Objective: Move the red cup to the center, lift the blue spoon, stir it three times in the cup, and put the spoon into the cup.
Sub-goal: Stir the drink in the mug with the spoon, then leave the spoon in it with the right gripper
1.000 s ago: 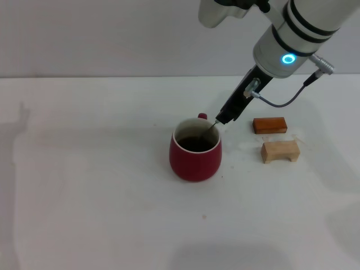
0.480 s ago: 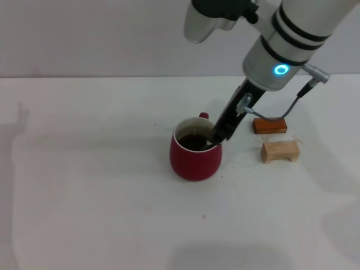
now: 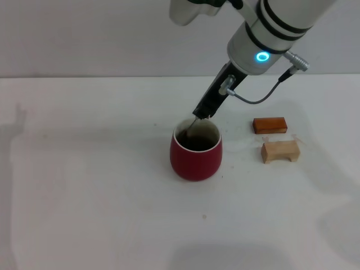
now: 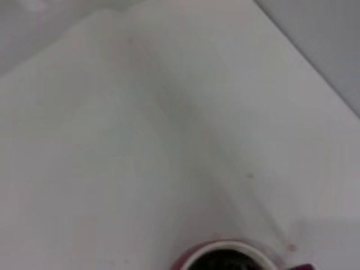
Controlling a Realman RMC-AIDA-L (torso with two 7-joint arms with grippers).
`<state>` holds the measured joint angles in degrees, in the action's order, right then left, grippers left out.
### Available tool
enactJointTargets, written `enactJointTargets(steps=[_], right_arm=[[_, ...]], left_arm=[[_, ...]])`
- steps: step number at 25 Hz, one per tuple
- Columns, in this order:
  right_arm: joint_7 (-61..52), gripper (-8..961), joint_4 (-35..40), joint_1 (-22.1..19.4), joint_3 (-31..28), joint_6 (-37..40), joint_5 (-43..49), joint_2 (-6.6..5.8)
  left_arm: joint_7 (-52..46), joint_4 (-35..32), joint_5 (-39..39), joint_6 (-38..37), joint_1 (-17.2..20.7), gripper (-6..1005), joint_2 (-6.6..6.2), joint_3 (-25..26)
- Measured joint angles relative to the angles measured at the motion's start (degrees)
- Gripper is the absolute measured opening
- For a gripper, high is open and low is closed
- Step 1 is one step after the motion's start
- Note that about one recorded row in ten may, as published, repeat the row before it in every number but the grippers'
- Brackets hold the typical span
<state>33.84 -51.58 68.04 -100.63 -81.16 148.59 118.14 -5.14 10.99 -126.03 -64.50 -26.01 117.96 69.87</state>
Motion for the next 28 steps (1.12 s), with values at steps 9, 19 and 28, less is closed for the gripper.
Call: enactJointTargets(steps=[9,19,28], right_arm=[[-0.2,217,-0.6,-0.7,-0.4,-4.0,1.3,-0.36],[0.3,219,-2.1,-0.9,1.2,-4.2,-3.8,0.30],[-0.2,221,-0.4,-0.5,1.4,0.2,-0.3,0.04]], left_arm=[[0.0,0.0,0.0,-0.1,0.0,862,-0.06,0.0],[0.0,-0.1,0.0,-0.2,0.0,862,-0.14,0.0],[0.0,0.0,0.0,-0.2,-0.2,861,-0.11,0.1]])
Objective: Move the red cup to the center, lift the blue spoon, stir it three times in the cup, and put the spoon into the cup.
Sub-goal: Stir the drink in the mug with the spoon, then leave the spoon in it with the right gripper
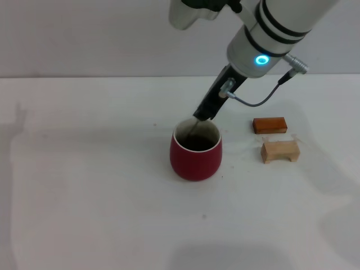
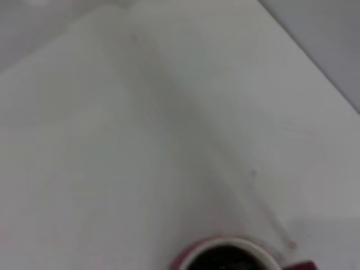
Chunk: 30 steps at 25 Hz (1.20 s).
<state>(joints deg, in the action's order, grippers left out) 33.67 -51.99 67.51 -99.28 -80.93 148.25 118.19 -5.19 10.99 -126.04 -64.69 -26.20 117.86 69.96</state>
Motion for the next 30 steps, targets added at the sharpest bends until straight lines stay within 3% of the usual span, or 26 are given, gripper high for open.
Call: enactJointTargets(steps=[12,30], right_arm=[[-0.4,224,-1.0,-0.6,0.3,-5.3,-1.5,0.29],[-3.2,229,0.2,-1.2,0.3,-2.4,-4.2,0.24]], left_arm=[[0.0,-0.4,0.0,0.1,0.0,862,-0.05,0.0],[0.0,0.0,-0.1,-0.8,0.4,862,-0.09,0.6]])
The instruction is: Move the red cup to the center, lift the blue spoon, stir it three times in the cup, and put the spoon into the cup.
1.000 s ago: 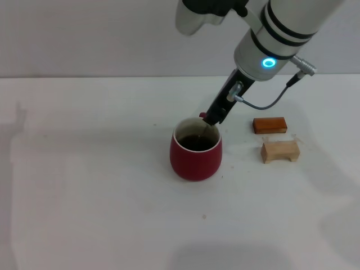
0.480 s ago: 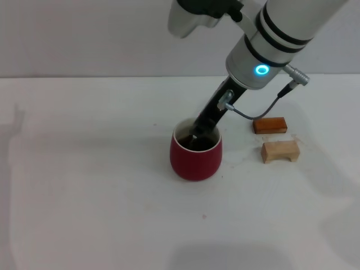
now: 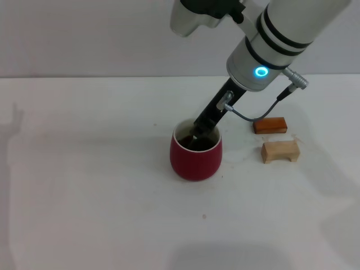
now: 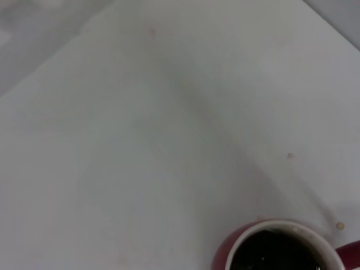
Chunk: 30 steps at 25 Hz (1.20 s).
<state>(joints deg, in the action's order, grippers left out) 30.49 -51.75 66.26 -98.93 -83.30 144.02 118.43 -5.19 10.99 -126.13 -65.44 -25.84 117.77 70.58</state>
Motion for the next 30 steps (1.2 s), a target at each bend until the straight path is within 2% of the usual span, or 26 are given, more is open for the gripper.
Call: enactJointTargets(steps=[14,19,20,21,22,23,24,25,26,27,28,29,30], right_arm=[[0.2,235,0.5,0.2,1.1,0.2,-0.3,0.22],[0.6,240,-1.4,-0.7,3.7,4.5,0.4,0.21],[0.6,240,-4.6,-3.1,6.8,9.2,2.2,0.20],[0.6,240,-4.6,-3.1,6.8,9.2,2.2,0.20],[0.4,240,-10.1,-7.5,10.2,15.0,5.4,0.34],[0.3,240,-13.2,-10.2,11.7,18.5,7.1,0.40],[0.2,240,-19.6,-16.5,14.3,26.4,10.8,0.47],[0.2,241,-19.6,-16.5,14.3,26.4,10.8,0.47],[0.2,241,-25.3,-23.3,15.6,34.1,13.9,0.57],[0.2,241,-25.3,-23.3,15.6,34.1,13.9,0.57],[0.0,241,-27.7,-27.2,15.9,39.3,15.3,0.63],[-0.4,241,-30.1,-33.3,15.9,47.5,16.5,0.69],[-0.4,241,-30.1,-33.3,15.9,47.5,16.5,0.69]], left_arm=[[0.0,0.1,0.0,-0.2,0.0,861,0.09,0.0],[-0.1,0.1,0.1,-0.2,0.0,861,0.09,0.0],[-0.1,0.1,0.1,-0.2,0.0,861,0.10,0.0],[-0.1,0.1,0.1,-0.2,0.0,861,0.10,0.0],[-0.3,0.1,0.1,0.0,0.0,861,0.15,0.1],[-0.4,0.1,0.1,0.1,0.0,861,0.18,0.1],[-0.6,0.1,0.1,0.3,0.0,861,0.22,0.1],[-0.6,0.1,0.1,0.3,0.0,861,0.22,0.1],[-0.6,0.0,0.1,0.4,0.0,861,0.24,0.1],[-0.6,0.0,0.1,0.4,0.0,861,0.24,0.1],[-0.7,0.0,0.1,0.4,0.0,861,0.25,0.1],[-0.7,0.0,0.1,0.4,0.0,861,0.27,0.1],[-0.7,0.0,0.1,0.4,0.0,862,0.27,0.1]])
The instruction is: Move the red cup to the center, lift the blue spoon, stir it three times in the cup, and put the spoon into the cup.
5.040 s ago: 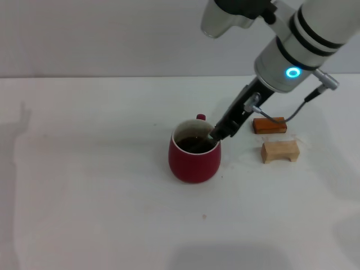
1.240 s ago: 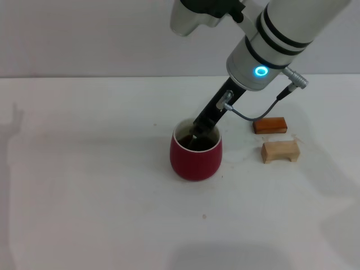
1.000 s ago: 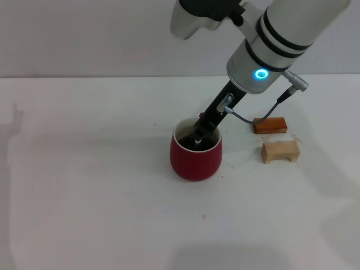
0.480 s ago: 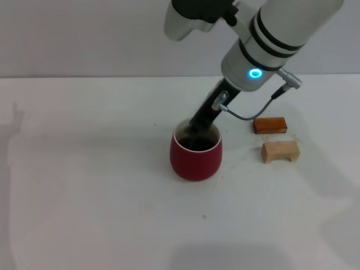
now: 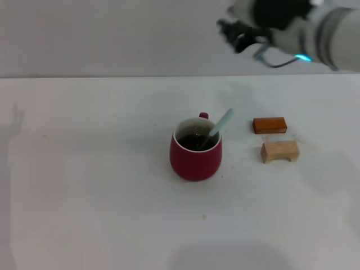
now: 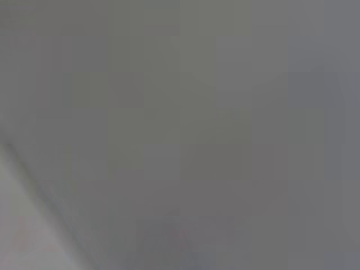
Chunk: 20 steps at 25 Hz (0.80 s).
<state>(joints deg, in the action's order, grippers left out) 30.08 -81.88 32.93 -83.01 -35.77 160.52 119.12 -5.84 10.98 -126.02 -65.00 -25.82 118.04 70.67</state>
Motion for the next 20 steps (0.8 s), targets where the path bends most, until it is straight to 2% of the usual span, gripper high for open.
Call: enactJointTargets(steps=[1,2,5,6,7,8,9,10,11,12,13,14,16,17,20], right_arm=[[-0.5,241,-0.9,-5.4,-0.2,8.5,0.3,0.00],[-0.5,243,-0.9,-5.4,-0.2,8.5,0.3,0.00],[-0.7,247,0.3,-13.7,0.1,23.8,0.4,0.00],[-0.7,249,0.3,-13.7,0.1,23.8,0.4,0.00],[-0.9,250,2.4,-18.2,0.3,33.9,-0.1,0.09],[-0.9,252,2.4,-18.2,0.3,33.9,-0.1,0.09],[-1.1,254,3.6,-20.0,0.3,38.5,-0.8,0.18],[-2.5,255,7.8,-23.5,0.2,49.5,-4.5,0.19],[-2.5,257,7.8,-23.5,0.2,49.5,-4.5,0.19],[-3.6,258,14.0,-25.1,0.3,61.0,-9.7,0.05],[-3.6,260,14.0,-25.1,0.3,61.0,-9.7,0.05],[-4.0,262,18.5,-25.5,0.6,68.2,-13.1,0.04],[-7.1,265,32.6,-24.0,2.9,86.0,-17.8,0.02],[-7.1,266,32.6,-24.0,2.9,86.0,-17.8,0.02],[-12.5,271,42.0,-21.4,3.4,94.2,-18.0,0.07]], left_arm=[[0.0,0.0,0.0,0.0,0.0,862,0.03,0.0],[0.0,0.0,0.0,0.0,0.0,862,0.03,0.0],[0.0,0.0,0.0,0.0,0.1,862,0.06,0.0],[0.0,0.0,0.0,0.0,0.1,862,0.06,0.0],[0.0,0.0,-0.1,0.1,0.1,862,0.07,-0.1],[0.0,0.0,-0.2,0.1,0.1,862,0.09,-0.2],[0.0,0.0,-0.3,0.1,0.1,862,0.12,-0.3],[0.0,0.0,-0.3,0.1,0.1,862,0.12,-0.3],[0.0,0.0,-0.3,0.1,0.1,862,0.12,-0.3],[0.0,0.0,-0.3,0.1,0.3,862,0.20,-0.4],[0.0,-0.1,-0.4,0.1,0.4,862,0.28,-0.5],[0.0,-0.2,-0.4,0.1,0.4,862,0.33,-0.6],[0.0,-0.2,-0.4,0.2,0.6,862,0.41,-0.7],[0.0,-0.2,-0.4,0.2,0.6,862,0.41,-0.7],[0.0,0.1,-0.4,0.2,1.1,861,0.48,-1.1]])
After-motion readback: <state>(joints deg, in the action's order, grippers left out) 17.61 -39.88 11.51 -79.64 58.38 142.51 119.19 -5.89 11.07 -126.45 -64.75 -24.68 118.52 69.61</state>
